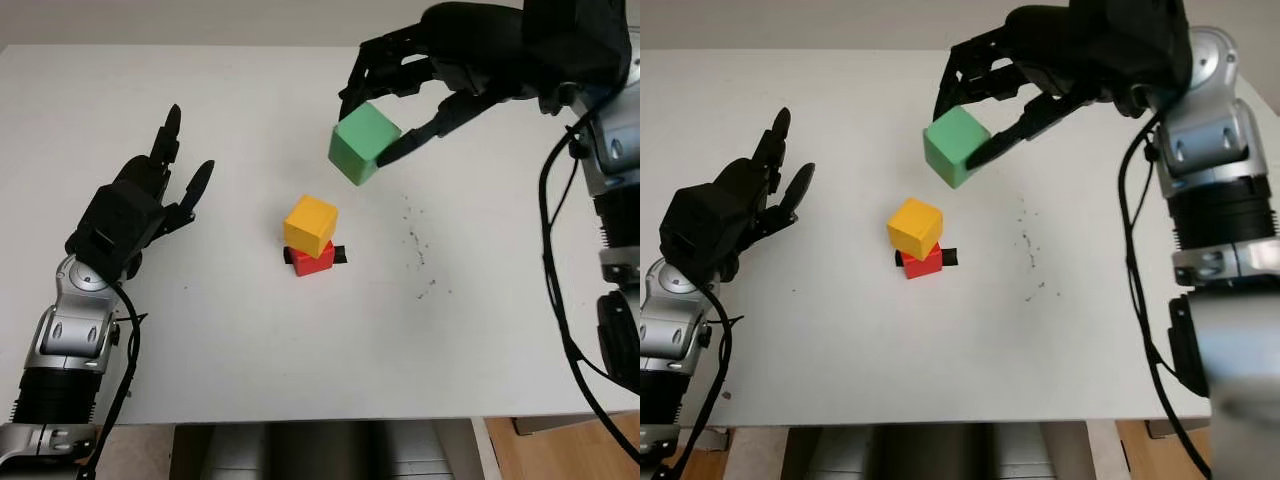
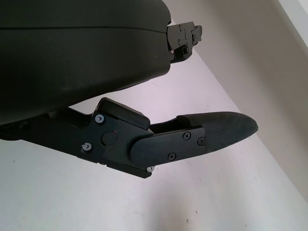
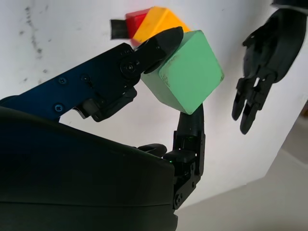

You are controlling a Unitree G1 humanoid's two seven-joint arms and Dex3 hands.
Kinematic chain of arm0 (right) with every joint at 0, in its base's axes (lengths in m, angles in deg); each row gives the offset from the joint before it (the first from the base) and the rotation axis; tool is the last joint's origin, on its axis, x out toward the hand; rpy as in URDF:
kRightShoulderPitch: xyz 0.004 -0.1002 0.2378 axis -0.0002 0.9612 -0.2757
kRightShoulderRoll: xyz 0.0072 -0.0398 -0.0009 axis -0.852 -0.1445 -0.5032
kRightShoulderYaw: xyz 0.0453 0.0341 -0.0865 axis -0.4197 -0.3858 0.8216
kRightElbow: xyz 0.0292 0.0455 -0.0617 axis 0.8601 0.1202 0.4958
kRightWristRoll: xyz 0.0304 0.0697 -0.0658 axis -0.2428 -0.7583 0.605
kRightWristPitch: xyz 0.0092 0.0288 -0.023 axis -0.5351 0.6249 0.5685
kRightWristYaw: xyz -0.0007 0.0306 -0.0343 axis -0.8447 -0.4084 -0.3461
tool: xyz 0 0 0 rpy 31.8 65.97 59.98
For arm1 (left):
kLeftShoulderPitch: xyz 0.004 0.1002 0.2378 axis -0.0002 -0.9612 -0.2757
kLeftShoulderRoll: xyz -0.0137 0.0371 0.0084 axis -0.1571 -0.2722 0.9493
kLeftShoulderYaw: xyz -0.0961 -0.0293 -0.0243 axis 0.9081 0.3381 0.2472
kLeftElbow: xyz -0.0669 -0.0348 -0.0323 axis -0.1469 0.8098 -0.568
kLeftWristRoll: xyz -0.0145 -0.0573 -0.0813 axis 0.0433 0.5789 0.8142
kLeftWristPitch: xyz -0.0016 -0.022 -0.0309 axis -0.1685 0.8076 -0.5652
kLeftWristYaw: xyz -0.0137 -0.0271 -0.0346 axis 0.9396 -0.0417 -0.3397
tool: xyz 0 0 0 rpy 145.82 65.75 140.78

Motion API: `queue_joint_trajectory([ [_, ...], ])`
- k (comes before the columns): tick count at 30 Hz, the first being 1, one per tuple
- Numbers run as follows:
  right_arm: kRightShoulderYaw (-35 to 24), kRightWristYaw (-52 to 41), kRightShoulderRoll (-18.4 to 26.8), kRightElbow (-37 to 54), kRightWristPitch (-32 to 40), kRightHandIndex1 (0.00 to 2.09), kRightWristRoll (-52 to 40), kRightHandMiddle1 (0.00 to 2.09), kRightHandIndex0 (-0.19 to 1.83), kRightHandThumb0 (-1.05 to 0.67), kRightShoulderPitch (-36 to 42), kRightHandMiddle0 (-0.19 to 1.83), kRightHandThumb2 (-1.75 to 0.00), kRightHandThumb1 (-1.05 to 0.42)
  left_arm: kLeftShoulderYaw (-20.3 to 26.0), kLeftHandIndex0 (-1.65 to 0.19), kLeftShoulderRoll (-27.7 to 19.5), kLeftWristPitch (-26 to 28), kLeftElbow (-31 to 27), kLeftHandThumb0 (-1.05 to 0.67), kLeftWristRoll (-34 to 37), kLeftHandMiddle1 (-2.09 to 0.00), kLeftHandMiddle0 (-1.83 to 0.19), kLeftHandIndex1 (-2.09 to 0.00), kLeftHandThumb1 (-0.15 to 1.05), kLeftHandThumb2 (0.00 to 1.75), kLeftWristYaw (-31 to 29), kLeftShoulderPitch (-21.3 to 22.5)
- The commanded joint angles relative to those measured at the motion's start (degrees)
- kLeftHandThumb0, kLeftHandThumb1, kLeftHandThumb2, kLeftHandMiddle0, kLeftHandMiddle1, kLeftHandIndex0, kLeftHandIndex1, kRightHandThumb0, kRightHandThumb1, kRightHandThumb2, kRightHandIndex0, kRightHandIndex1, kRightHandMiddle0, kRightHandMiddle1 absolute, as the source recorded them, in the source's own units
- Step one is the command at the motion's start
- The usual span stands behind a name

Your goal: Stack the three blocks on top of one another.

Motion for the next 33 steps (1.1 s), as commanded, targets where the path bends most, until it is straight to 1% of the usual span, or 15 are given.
queue_joint_trajectory([
  [1,0.1,-1.0,-0.9,-1.8,0.9,0.03,-0.5,1.65,0.31,-0.46,-2.0,0.38,-0.07,-0.92,0.3,0.19,0.0,-0.7,-0.6,-0.83,-0.1,-0.02,0.19,-0.04,1.05,0.66,0.5,-0.9],
  [7,0.1,-3.4,-3.3,-6.0,-0.1,0.01,-1.4,1.64,0.28,-0.48,-2.7,0.31,-0.07,-0.96,0.2,0.19,-0.1,-0.5,-0.8,-0.82,-0.9,-0.02,0.19,-0.04,1.05,0.67,1.3,-1.2],
  [12,0.0,-3.5,-4.8,-7.5,-1.3,0.02,-1.6,1.64,0.28,-0.49,-2.5,0.31,-0.06,-0.98,0.5,0.19,0.2,-1.7,-0.2,-0.81,-0.1,-0.02,0.19,-0.04,1.05,0.67,1.0,-1.1],
  [17,-0.4,-4.2,-6.1,-9.6,-2.5,0.02,-2.3,1.64,0.27,-0.51,-2.3,0.31,-0.06,-0.98,0.1,0.19,0.0,-1.2,-0.7,-0.82,-0.7,-0.02,0.19,-0.04,1.05,0.67,1.2,-1.2],
  [21,-0.8,-4.5,-7.0,-10.4,-1.9,0.01,-3.0,1.63,0.25,-0.52,-1.9,0.29,-0.06,-0.99,0.5,0.19,0.0,-0.6,-1.0,-0.81,-0.2,0.0,0.19,-0.03,1.05,0.67,0.8,-1.3],
  [26,-1.1,-3.5,-8.1,-10.3,-1.7,0.04,-3.5,1.64,0.3,-0.5,-1.0,0.3,-0.05,-0.98,0.4,0.19,-0.3,-0.8,-1.1,-0.81,-0.8,-0.01,0.19,-0.04,1.05,0.66,1.2,-1.5],
  [33,-1.2,-2.7,-9.1,-10.6,-1.1,0.01,-3.7,1.65,0.24,-0.49,-0.6,0.28,-0.05,-0.99,0.4,0.19,-0.2,-0.6,-1.0,-0.82,-0.6,-0.02,0.19,-0.04,1.05,0.67,0.8,-1.3],
])
